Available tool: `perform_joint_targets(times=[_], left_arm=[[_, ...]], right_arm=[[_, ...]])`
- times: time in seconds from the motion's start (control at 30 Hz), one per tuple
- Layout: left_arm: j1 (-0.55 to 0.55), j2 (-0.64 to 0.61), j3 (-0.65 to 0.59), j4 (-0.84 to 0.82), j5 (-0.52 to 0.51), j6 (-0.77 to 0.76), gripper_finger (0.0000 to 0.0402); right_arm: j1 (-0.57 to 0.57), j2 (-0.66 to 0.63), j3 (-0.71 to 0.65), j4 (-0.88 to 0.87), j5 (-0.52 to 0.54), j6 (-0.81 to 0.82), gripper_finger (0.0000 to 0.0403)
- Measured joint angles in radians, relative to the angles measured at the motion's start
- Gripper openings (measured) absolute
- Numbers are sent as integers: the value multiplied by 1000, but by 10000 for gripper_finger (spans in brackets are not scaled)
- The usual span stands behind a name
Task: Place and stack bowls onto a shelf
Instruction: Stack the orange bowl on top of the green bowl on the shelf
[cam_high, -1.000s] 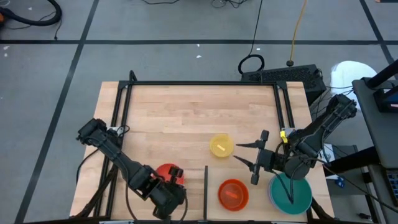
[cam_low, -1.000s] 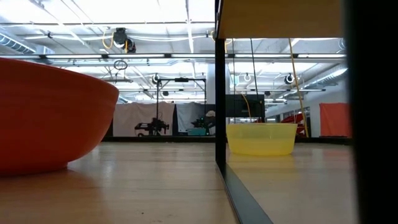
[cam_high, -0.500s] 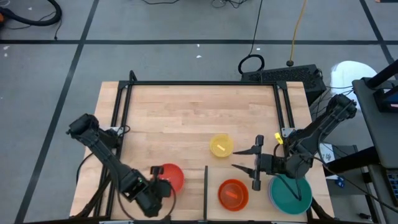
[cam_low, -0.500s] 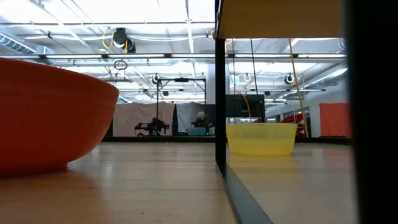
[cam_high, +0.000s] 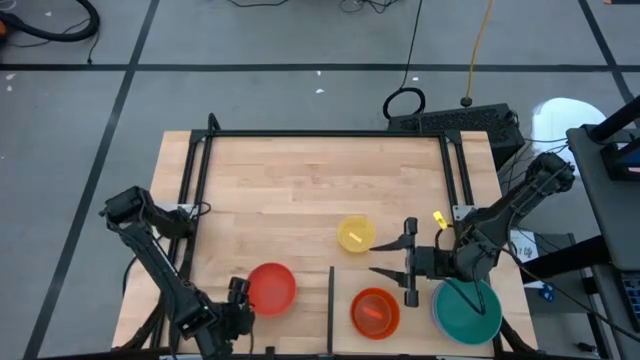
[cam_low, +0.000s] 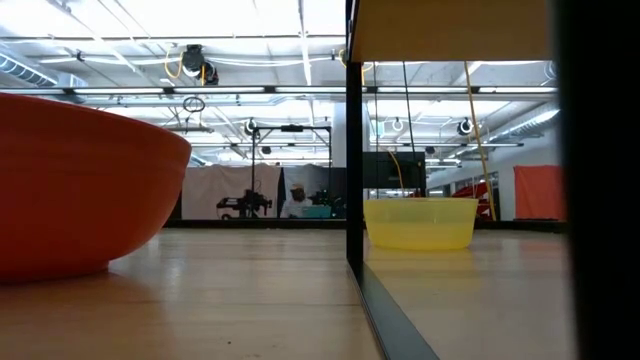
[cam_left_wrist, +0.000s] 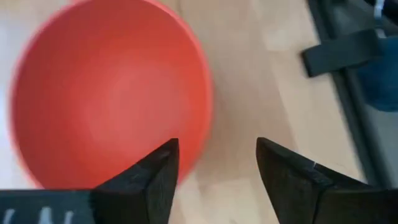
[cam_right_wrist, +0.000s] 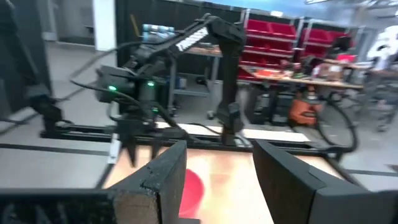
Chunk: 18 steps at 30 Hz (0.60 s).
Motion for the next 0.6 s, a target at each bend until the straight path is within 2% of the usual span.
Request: perform_joint_targets(times=[0.13,0.33,0.53,0.6], left_arm=[[12,0,-42,37,-23,82,184],[31,0,-132,180,12,195,122],[62,-5,-134,177,-59,314,22],[88,-19,-125,177,-68,358,13]], right_arm=[[-22,0,0,1,-38,31,178],[-29,17,0,0,-41,60,178],[-51,45,0,1,-103,109,178],[-68,46,0,-2,-142,136,178]])
